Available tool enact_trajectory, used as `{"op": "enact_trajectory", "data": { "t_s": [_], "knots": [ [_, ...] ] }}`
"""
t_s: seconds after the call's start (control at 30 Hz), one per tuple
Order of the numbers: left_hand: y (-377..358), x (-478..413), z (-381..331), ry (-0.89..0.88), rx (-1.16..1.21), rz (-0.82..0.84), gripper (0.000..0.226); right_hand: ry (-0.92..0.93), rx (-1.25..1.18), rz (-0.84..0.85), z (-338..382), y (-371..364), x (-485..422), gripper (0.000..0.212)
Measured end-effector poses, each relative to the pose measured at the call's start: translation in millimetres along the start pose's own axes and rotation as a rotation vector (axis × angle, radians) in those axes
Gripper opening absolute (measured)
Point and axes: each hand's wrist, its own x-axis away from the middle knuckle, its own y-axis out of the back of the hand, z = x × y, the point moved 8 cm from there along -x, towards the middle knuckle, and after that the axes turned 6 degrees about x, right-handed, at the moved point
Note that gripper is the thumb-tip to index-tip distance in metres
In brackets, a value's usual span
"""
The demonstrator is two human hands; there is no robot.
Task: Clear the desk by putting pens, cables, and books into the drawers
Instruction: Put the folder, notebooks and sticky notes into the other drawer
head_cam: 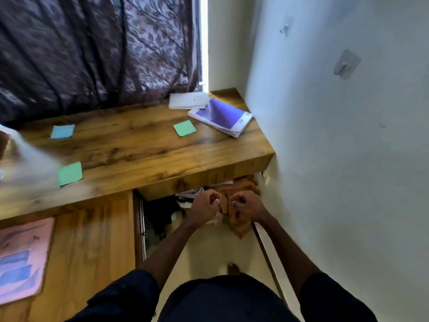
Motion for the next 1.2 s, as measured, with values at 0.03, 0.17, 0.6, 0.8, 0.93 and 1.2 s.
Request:
{"op": "enact_trajectory", "data": {
  "t_s": [0.03, 0.17, 0.6, 0.8, 0.93, 1.2],
  "knots": [
    [7.6, -12.6, -4.4, 0.006, 0.002, -0.031, 0.015, 0.030, 0.012, 0.000, 4.6, 10.7, -16.8, 0.015],
    [32.2, -53.4, -18.3, 0.021, 0.014, -0.106, 0.014, 0.090, 0.021, 0.016, 16.7, 43.4, -79.4, 0.015],
    [73.5, -208.9, -17.1, 0.101, 0.037, -0.158, 0.012, 0.071, -0.061, 0.009, 25.5, 79.0, -241.5, 0.014],
    [85.8, -302.2, -11.5, 0.161, -0.017, -0.089, 0.019, 0.039, -0.095, 0.011, 23.6, 86.3, -306.2, 0.012],
    [90.3, -347.3, -22.4, 0.135, -0.117, -0.018, 0.029, -0.036, -0.074, -0.003, 20.6, 88.6, -344.2, 0.016],
    [62.4, -410.2, -11.9, -0.013, -0.450, 0.268, 0.056, -0.172, 0.038, -0.053, 8.2, 111.3, -434.7, 0.027]
  ]
}}
